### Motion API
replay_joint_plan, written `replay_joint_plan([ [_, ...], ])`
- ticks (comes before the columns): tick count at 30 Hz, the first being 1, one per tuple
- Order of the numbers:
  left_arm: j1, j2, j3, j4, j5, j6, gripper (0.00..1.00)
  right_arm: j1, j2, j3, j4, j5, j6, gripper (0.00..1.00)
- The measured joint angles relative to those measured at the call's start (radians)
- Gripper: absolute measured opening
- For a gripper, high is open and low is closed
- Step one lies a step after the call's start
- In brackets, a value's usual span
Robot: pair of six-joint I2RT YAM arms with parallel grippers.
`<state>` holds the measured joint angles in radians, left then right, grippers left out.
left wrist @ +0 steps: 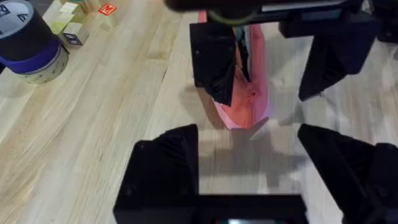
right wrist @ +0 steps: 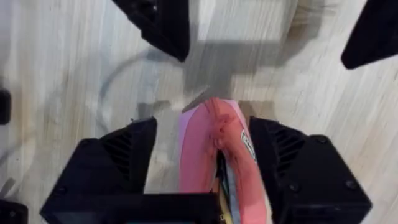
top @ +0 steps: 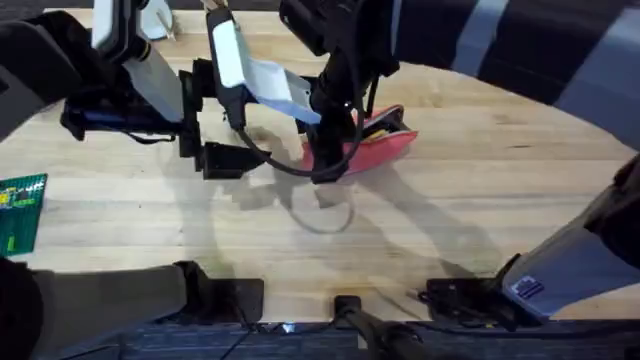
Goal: Unzip the bag, pick up the pens from the table one at a time and place them inside, then zip the bag closed.
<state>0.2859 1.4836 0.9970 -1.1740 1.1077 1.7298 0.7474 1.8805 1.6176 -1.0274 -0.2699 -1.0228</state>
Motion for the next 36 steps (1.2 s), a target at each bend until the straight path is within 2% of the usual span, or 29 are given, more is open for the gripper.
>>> replay_joint_plan([
  [5, 0.000, 0.000, 0.000, 0.000, 0.000, 0.000, 0.996, -0.009, 0.000, 0.000, 0.003, 0.000, 0.000, 0.763],
  [9, 0.000, 0.000, 0.000, 0.000, 0.000, 0.000, 0.995, -0.016, 0.000, 0.000, 0.009, 0.000, -0.003, 0.594],
  [12, 0.000, 0.000, 0.000, 0.000, 0.000, 0.000, 0.995, -0.020, 0.000, 0.000, 0.010, 0.001, -0.003, 0.503],
  [17, 0.000, 0.000, 0.000, 0.000, 0.000, 0.000, 0.995, -0.020, 0.000, 0.000, 0.010, 0.000, -0.003, 0.418],
  [21, 0.000, 0.000, 0.000, 0.000, 0.000, 0.000, 0.995, -0.020, 0.000, 0.000, 0.010, 0.000, -0.003, 0.314],
  [22, 0.000, 0.000, 0.000, 0.000, 0.000, 0.000, 0.995, -0.020, 0.000, 0.000, 0.010, 0.000, -0.003, 0.277],
  [25, 0.000, 0.000, 0.000, 0.000, 0.000, 0.000, 0.995, -0.020, 0.000, 0.000, 0.012, 0.001, -0.003, 0.058],
  [36, 0.000, 0.000, 0.000, 0.000, 0.000, 0.000, 0.995, -0.022, 0.020, 0.001, 0.018, 0.000, 0.001, 0.029],
])
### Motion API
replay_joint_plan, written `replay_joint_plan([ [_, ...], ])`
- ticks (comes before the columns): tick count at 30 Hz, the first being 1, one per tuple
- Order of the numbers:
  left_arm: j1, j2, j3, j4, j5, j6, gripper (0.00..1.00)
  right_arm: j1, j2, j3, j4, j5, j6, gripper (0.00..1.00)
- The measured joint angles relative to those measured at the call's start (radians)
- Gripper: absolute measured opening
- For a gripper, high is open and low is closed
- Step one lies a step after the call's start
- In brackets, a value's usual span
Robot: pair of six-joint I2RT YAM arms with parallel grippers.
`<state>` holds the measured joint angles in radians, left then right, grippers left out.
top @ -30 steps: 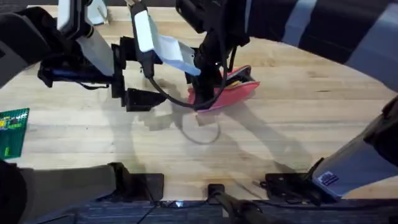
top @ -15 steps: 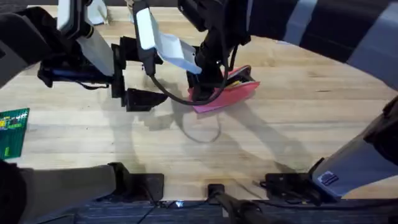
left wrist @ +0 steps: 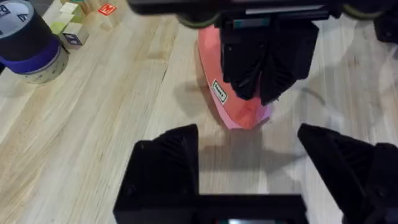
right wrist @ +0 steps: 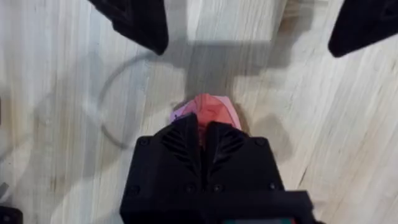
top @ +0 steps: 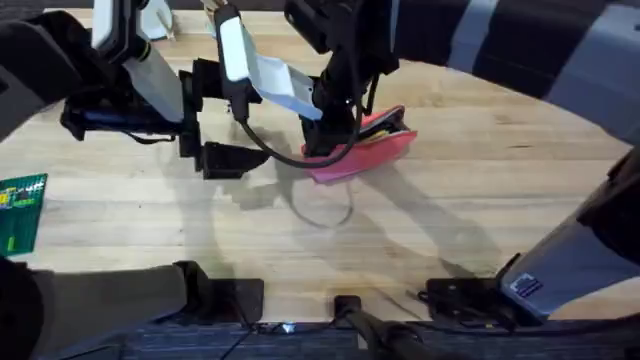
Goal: Unzip the bag, pick up the pens from the table one at a time and place them inside, then zip the bag closed.
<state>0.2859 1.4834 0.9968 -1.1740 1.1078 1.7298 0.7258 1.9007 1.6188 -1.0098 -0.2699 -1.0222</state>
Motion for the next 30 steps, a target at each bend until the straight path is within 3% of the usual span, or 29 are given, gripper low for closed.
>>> replay_joint_plan([
  [30, 0.000, 0.000, 0.000, 0.000, 0.000, 0.000, 0.995, -0.003, -0.069, 0.000, 0.007, 0.023, 0.035, 0.031],
])
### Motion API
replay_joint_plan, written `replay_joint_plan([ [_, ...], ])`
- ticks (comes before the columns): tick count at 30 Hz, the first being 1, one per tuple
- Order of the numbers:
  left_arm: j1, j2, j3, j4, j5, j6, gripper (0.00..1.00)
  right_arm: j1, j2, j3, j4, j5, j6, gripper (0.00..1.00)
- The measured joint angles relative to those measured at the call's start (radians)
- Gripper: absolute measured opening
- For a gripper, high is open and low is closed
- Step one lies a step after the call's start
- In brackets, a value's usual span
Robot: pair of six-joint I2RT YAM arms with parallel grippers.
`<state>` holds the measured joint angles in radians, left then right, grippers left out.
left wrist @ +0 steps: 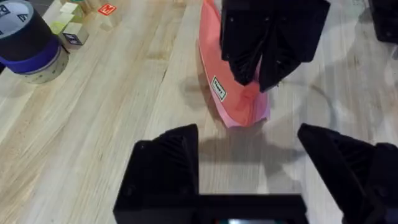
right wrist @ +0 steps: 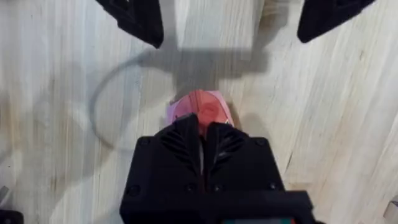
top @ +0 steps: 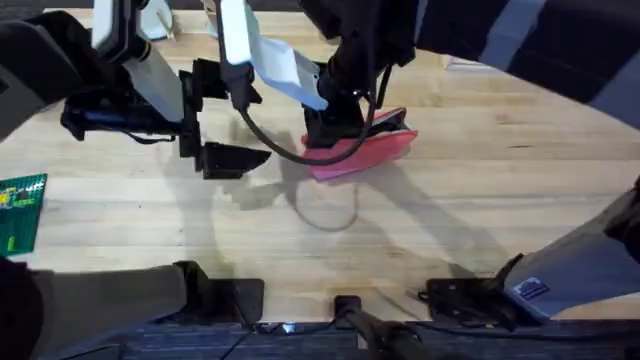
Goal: Unzip the bag, pick up the pens from the table one at a time and place them inside, then zip the bag closed.
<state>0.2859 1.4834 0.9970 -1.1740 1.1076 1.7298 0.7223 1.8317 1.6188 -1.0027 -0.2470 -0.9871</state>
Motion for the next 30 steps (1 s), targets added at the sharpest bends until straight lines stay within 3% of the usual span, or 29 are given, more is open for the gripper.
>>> replay_joint_plan([
  [14, 0.000, 0.000, 0.000, 0.017, 0.000, 0.000, 0.995, 0.000, 0.000, 0.000, 0.005, 0.000, 0.026, 0.031],
  [30, 0.000, 0.000, 0.000, -0.072, -0.029, -0.007, 0.995, 0.000, 0.000, 0.000, 0.103, 0.011, 0.255, 0.033],
])
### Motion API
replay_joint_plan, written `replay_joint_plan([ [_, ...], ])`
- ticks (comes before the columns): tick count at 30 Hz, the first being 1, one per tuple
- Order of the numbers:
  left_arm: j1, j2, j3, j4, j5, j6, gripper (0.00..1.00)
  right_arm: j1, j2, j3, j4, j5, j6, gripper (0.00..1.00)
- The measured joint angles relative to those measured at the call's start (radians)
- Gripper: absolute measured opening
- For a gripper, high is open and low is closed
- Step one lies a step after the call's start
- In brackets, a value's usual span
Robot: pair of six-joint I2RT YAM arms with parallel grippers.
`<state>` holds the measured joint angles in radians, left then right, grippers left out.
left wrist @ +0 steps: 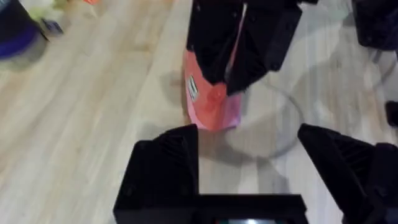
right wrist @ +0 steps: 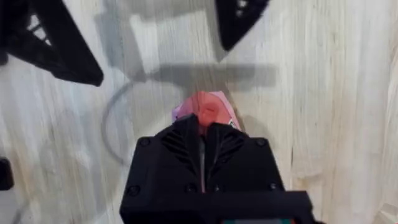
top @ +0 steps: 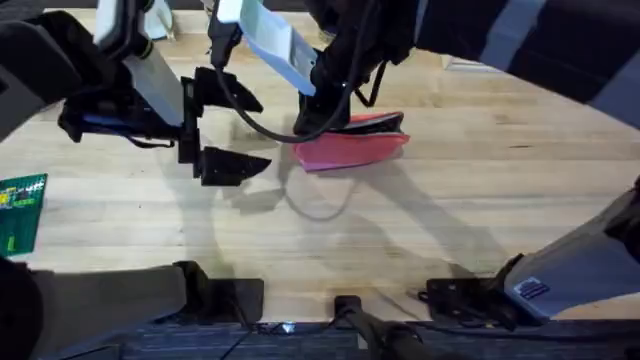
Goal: Unzip the bag, pick up the pens from the table one at a time and place them inside, then zip the bag closed.
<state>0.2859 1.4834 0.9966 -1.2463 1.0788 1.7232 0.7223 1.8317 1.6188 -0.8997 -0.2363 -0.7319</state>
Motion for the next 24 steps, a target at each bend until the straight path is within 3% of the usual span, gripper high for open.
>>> replay_joint_plan([
  [5, 0.000, 0.000, -0.021, 0.014, -0.067, -0.044, 0.995, 0.000, 0.000, 0.000, 0.000, 0.000, 0.014, 0.033],
  [10, -0.002, 0.041, -0.085, 0.071, -0.068, -0.058, 0.995, 0.000, 0.000, 0.000, 0.000, 0.000, 0.020, 0.033],
  [18, -0.030, 0.229, -0.127, 0.155, 0.062, -0.067, 0.995, 0.000, 0.000, 0.000, 0.000, 0.000, 0.022, 0.033],
  [24, -0.092, 0.290, -0.127, 0.214, 0.149, -0.070, 0.995, 0.000, 0.000, 0.000, 0.000, 0.001, 0.022, 0.033],
])
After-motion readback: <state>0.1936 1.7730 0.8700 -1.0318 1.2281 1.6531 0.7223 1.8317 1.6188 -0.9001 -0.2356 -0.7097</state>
